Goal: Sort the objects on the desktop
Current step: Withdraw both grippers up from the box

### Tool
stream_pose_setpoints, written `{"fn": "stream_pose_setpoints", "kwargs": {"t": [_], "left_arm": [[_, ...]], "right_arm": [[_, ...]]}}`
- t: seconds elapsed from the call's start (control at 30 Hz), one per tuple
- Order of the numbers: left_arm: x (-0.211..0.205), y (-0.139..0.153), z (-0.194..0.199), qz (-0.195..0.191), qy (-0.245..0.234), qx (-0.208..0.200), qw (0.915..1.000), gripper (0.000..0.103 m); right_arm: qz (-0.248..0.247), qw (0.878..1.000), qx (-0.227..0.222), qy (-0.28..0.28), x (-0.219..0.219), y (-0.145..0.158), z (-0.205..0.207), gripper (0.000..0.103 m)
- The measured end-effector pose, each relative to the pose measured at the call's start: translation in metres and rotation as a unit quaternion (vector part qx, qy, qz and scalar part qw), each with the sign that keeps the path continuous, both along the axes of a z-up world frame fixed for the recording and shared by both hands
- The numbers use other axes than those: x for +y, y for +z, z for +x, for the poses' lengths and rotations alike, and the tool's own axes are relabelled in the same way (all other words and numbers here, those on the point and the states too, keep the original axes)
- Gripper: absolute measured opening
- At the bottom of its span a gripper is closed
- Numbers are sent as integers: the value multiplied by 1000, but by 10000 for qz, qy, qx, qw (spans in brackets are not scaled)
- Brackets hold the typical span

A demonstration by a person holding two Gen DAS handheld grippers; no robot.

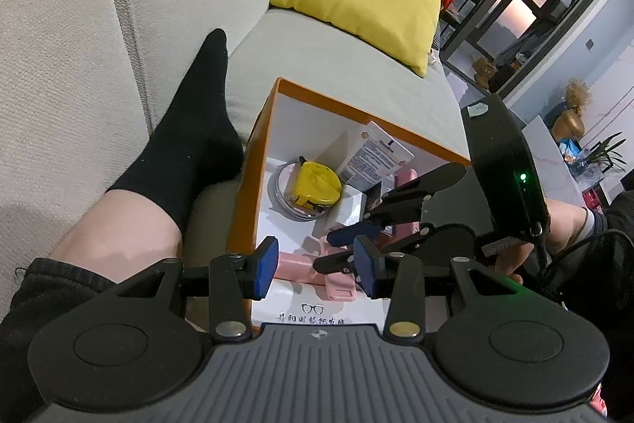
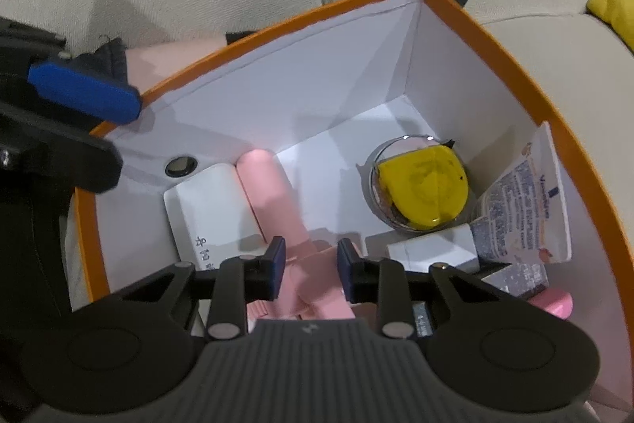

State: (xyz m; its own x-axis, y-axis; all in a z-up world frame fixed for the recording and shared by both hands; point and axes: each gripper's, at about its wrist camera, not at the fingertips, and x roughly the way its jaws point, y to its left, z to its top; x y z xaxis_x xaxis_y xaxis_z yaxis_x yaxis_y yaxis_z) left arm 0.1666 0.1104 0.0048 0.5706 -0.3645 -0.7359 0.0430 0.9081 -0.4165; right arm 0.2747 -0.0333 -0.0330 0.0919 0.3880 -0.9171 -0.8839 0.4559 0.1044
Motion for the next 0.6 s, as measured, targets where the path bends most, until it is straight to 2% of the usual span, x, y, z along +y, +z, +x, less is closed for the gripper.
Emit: {"fn": "stream_pose_setpoints", "kwargs": {"t": [0.33, 0.6], "left_arm": [[-25, 10, -28, 167, -56, -333, 9993, 48], [-52, 20, -48, 417, -101, -664, 9969, 48]], "right_arm": [[298, 9981, -488, -223, -25, 31, -32, 35], [471, 9911, -787, -966, -66, 54, -67, 36]]}}
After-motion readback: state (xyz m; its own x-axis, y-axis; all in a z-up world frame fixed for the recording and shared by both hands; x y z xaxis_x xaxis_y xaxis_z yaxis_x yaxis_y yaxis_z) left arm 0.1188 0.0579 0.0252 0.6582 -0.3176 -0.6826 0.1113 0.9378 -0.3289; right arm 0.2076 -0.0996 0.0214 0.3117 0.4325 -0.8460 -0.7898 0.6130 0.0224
